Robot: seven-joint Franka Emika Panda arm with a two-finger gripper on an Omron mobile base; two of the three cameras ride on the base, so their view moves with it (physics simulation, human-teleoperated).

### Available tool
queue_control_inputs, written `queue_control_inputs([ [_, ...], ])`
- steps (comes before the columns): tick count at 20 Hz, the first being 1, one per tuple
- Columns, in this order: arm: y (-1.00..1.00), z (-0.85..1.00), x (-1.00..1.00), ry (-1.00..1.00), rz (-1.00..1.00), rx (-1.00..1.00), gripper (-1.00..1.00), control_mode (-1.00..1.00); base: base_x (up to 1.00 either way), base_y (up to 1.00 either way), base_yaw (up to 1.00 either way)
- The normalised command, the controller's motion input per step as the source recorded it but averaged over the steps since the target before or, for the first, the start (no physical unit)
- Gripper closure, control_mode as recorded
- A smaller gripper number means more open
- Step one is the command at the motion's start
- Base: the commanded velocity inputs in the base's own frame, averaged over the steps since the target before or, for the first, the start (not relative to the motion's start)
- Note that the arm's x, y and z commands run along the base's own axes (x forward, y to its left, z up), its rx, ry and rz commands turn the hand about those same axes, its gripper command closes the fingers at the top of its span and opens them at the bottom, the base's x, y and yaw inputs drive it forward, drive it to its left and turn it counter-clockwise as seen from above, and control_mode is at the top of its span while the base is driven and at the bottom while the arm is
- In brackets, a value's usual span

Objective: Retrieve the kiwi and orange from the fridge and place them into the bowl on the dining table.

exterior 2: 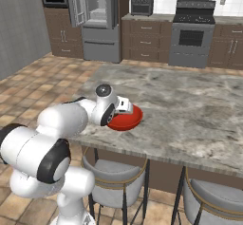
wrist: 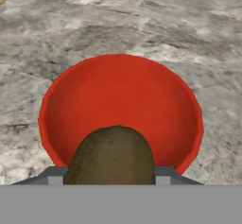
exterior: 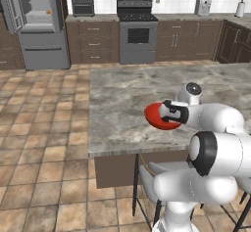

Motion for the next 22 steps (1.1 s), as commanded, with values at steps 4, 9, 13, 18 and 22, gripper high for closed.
queue_control_inputs([
  [4,0.00,-0.29,0.36,0.01,0.00,0.00,1.00,-1.00,0.00,0.00,0.00],
  [9,0.00,-0.25,0.35,0.01,0.00,0.00,1.00,-1.00,0.00,0.00,0.00],
  [13,-0.06,-0.24,0.34,0.00,0.00,0.00,1.00,-1.00,0.00,0.00,0.00],
  [18,-0.06,-0.24,0.35,0.00,0.00,0.00,-1.00,-1.00,0.00,0.00,0.00],
  [22,-0.10,-0.19,0.36,0.00,0.00,0.00,-1.00,-1.00,0.00,0.00,0.00],
])
